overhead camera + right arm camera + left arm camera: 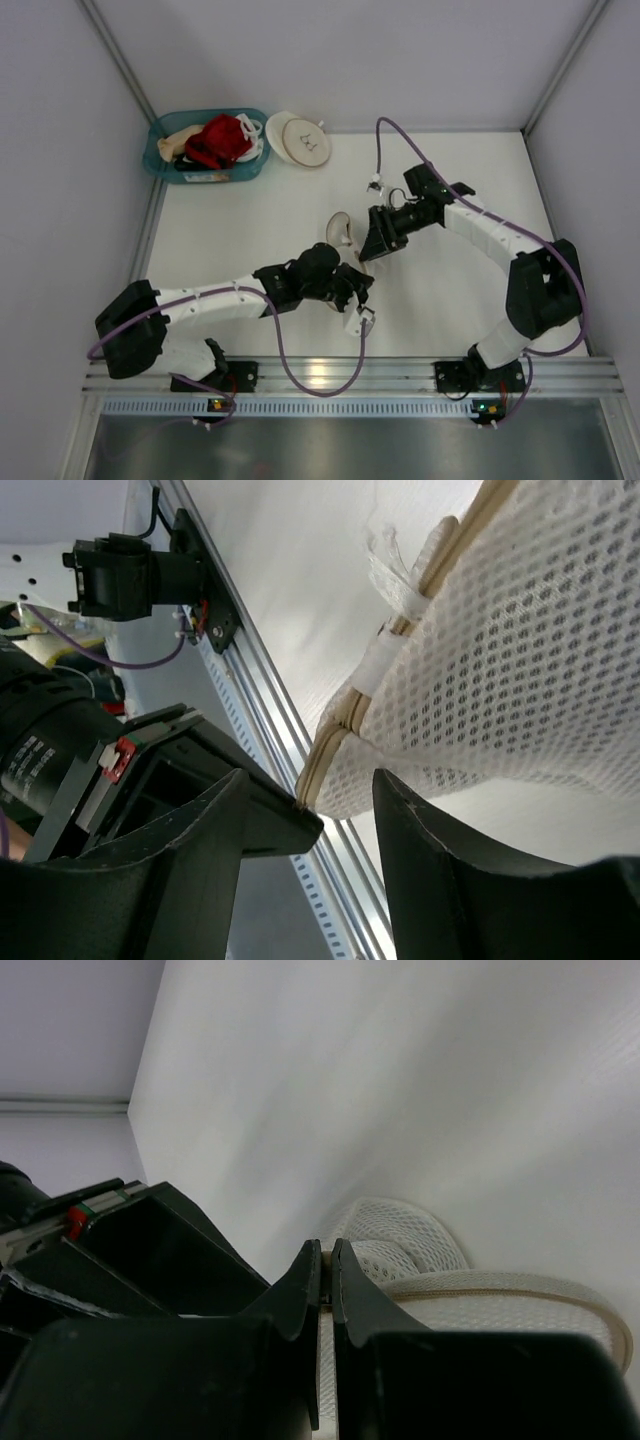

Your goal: Place the bra in the laundry bag and zip it closed

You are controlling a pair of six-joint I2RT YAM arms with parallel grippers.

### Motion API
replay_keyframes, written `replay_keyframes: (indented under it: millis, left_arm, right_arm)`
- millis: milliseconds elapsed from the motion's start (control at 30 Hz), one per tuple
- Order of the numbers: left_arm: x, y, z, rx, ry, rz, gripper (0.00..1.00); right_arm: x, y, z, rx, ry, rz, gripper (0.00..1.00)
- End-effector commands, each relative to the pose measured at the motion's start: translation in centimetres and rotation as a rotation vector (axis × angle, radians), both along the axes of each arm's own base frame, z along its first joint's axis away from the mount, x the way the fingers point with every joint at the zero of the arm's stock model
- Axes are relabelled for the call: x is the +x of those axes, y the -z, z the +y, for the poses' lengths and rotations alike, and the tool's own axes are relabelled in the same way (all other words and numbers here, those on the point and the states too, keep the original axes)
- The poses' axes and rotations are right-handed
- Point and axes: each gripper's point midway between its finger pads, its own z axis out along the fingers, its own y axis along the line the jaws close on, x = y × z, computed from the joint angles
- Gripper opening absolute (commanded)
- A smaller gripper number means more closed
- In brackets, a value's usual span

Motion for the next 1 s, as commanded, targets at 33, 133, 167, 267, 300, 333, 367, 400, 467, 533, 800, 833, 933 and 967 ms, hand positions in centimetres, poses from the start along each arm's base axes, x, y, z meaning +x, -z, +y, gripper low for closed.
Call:
replay_keyframes:
  millis: [33, 133, 167, 267, 300, 333, 367, 400, 467, 533, 800, 833, 933, 967]
  left_arm:
    - [0.5, -3.6, -1.6, -0.092, 0.04, -0.088, 0.0]
    - [0.6, -4.3, -1.6, -0.096, 0.038, -0.101, 0.0]
    - [0.5, -4.5, -1.6, -0.095, 0.041, -0.101, 0.0]
    - [0.5, -5.3, -1.5, -0.101, 0.037, -0.099, 0.0]
    - [0.6, -5.6, -1.4, -0.104, 0.033, -0.107, 0.0]
    - [0.6, -5.7, -1.3, -0.103, 0.031, -0.111, 0.0]
    - [0.6, -5.7, -1.1, -0.097, 0.03, -0.111, 0.0]
    - [0.4, -6.1, -1.0, -0.104, 0.031, -0.112, 0.0]
    - [0.2, -6.6, -0.8, -0.112, 0.037, -0.111, 0.0]
    - [-0.5, -6.3, -0.3, -0.099, 0.052, -0.092, 0.0]
    - [-3.3, -4.9, 1.0, -0.082, 0.103, -0.041, 0.0]
    - [-3.6, -4.7, 1.1, -0.081, 0.108, -0.033, 0.0]
    - [-4.6, -4.3, 1.3, -0.073, 0.123, -0.001, 0.0]
    - [-4.9, -4.2, 1.4, -0.069, 0.129, 0.004, 0.0]
  right_arm:
    - [0.4, -0.8, 1.8, -0.039, -0.087, -0.1, 0.53]
    - [0.6, -0.8, 2.7, -0.054, -0.131, -0.138, 0.48]
    - [0.6, -0.9, 2.9, -0.051, -0.137, -0.142, 0.39]
    - [1.1, -1.6, 3.4, -0.039, -0.142, -0.158, 0.18]
    - [1.2, -1.8, 3.4, -0.037, -0.142, -0.163, 0.13]
    - [1.5, -2.1, 3.5, -0.033, -0.143, -0.174, 0.07]
    - [1.6, -2.4, 3.5, -0.029, -0.142, -0.183, 0.0]
    - [1.7, -2.4, 3.6, -0.027, -0.141, -0.184, 0.0]
    - [1.9, -3.0, 3.7, -0.013, -0.133, -0.191, 0.0]
    - [2.3, -3.4, 3.7, 0.0, -0.118, -0.204, 0.0]
    - [6.1, -5.7, 2.4, 0.053, 0.007, -0.214, 0.0]
    - [6.4, -6.0, 2.2, 0.063, 0.019, -0.209, 0.0]
    - [7.6, -6.4, 1.6, 0.08, 0.055, -0.214, 0.0]
    - [8.0, -6.4, 1.3, 0.082, 0.067, -0.212, 0.0]
